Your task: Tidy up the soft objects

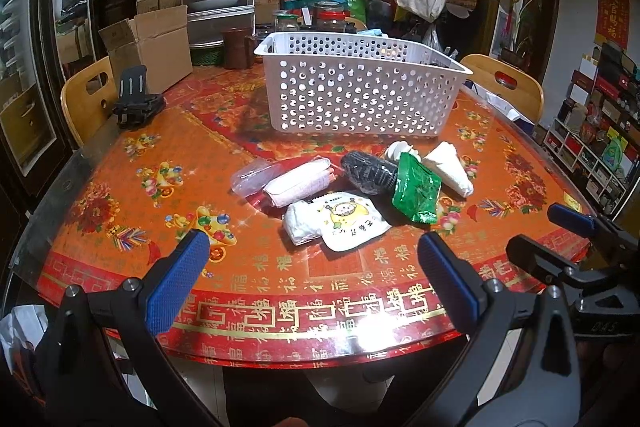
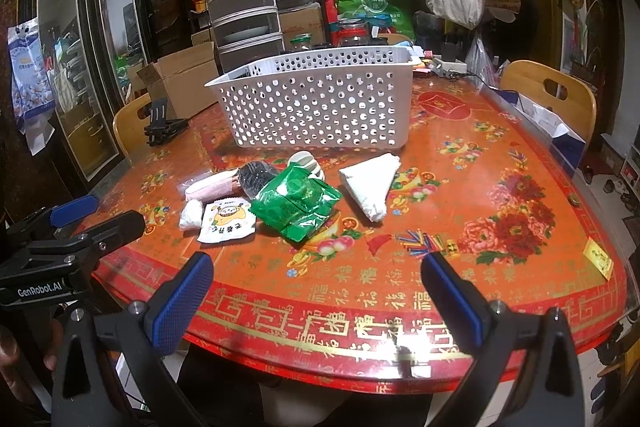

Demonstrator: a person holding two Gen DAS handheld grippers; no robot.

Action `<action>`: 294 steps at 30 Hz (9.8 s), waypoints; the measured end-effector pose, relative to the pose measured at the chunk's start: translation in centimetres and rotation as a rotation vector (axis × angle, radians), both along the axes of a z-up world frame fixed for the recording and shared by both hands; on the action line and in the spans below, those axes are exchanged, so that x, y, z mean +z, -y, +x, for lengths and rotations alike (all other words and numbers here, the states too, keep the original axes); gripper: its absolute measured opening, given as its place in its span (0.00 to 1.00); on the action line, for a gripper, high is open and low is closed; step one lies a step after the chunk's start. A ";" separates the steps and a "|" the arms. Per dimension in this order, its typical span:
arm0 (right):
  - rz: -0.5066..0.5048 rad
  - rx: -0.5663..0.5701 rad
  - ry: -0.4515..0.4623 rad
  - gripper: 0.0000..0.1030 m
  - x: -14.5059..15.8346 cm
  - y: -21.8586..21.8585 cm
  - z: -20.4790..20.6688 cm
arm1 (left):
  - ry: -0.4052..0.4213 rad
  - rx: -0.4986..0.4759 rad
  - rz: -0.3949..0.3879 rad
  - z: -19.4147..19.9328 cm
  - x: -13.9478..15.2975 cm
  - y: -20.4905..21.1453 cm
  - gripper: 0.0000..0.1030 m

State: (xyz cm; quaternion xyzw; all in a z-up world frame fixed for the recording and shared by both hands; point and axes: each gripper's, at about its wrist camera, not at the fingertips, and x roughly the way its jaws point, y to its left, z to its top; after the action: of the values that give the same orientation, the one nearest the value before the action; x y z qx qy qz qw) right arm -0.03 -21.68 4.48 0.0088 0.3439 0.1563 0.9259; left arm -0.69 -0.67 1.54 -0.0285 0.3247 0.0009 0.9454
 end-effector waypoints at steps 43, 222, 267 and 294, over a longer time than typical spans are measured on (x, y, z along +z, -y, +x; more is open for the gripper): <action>0.013 0.003 -0.032 1.00 -1.2 -0.1 0.5 | -0.030 0.003 -0.017 1.4 -2.2 -0.7 1.00; -0.106 0.061 0.086 1.00 11.7 -1.4 17.5 | 0.027 -0.134 0.063 17.7 14.0 -1.5 1.00; 0.033 0.131 -0.166 1.00 -4.3 -4.0 10.8 | -0.222 -0.170 0.008 11.6 -6.2 1.4 0.64; -0.018 0.174 -0.192 0.59 -5.1 -5.2 11.9 | -0.212 -0.186 -0.008 11.5 -6.0 1.3 0.68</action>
State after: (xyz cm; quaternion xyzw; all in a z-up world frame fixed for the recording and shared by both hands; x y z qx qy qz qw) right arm 11.89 -16.48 -0.66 -0.0144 0.4316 0.2313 0.8718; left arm 10.76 -2.00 -4.50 -0.0021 0.4238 -0.0849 0.9018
